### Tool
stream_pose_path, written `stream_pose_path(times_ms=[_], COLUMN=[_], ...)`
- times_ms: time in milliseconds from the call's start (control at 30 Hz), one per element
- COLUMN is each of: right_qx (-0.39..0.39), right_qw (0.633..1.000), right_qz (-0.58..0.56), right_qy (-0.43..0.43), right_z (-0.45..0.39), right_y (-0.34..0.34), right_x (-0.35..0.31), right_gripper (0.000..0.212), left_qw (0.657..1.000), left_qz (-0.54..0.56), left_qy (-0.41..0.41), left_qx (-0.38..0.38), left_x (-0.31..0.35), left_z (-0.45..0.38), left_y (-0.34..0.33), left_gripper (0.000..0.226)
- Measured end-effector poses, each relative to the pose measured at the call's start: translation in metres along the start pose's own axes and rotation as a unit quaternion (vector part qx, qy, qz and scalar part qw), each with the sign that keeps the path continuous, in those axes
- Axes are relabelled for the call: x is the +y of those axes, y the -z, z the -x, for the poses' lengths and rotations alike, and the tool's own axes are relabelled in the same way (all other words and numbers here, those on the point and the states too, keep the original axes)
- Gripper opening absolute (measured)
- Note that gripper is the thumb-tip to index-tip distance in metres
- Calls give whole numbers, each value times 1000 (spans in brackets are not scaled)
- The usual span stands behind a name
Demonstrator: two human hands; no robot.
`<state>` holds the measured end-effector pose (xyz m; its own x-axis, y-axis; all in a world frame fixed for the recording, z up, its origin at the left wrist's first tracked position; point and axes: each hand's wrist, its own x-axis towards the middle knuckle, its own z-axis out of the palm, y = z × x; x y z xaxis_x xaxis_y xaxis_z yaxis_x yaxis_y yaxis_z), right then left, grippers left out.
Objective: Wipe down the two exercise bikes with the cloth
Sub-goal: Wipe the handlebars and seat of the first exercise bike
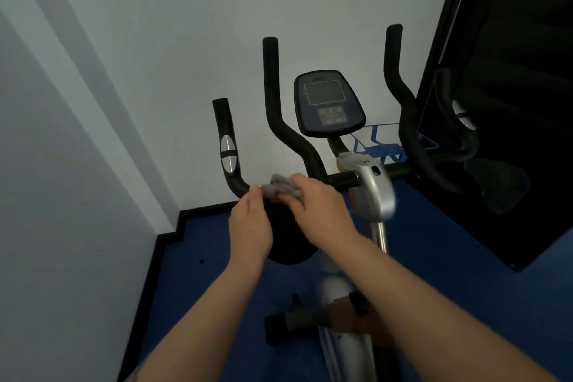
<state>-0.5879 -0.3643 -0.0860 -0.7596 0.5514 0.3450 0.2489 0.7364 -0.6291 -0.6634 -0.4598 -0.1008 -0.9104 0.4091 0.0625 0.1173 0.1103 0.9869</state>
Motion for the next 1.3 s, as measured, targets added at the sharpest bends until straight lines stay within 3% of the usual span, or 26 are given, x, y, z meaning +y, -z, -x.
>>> stream_pose_path(times_ms=[67,133,233,300,367,433,500,667,800,867,967,1033,1067,1133,1200,1300], right_qx=[-19,46,132,92,-27,-123,-111,54,-12,-39,2,77,112,184,206,108], right_qw=[998,992,971,984,993,975,971,982,997,992,947,863,831,801,790,827], right_qz=[-37,-113,-197,-149,-96,-129,-165,-180,-40,-63,-265,-423,-470,-515,-539,-512], right_qy=[-36,-41,-27,-21,-67,-132,-135,-13,-69,-99,-183,-265,-276,-245,-210,-208], right_z=[-6,13,51,44,11,-15,-16,42,6,-6,-10,-12,-14,-19,-21,-20], right_y=[4,-2,-19,-15,-2,12,11,-9,-8,-5,13,38,52,70,73,47], right_x=[0,-2,-6,-4,-2,-8,-8,1,-7,-9,-2,7,13,24,26,20], right_gripper=[18,14,37,36,17,15,15,31,16,18,18,20,21,24,32,40], left_qw=[1000,1000,1000,1000,1000,1000,1000,999,995,994,992,984,978,974,974,966], left_qz=[4,9,2,1,-4,-3,-3,-14,-53,-60,-86,-141,-165,-175,-167,-191], left_qy=[2,6,-12,-12,-4,3,0,-38,-86,-86,-89,-111,-126,-145,-155,-176], left_qx=[-6,-6,-12,-9,-8,-7,2,5,22,28,16,-2,-8,-3,13,19], left_x=[2,2,-1,-3,-4,-4,-4,-5,-6,-7,-6,-4,-2,6,17,31], left_z=[1,1,0,-1,-2,-2,-1,-1,-3,-3,-4,-7,-12,-25,-44,-73], left_y=[0,0,1,0,0,0,0,0,0,1,2,8,12,20,28,28], left_gripper=[43,42,43,44,44,43,38,30,31,30,27,23,20,13,14,16])
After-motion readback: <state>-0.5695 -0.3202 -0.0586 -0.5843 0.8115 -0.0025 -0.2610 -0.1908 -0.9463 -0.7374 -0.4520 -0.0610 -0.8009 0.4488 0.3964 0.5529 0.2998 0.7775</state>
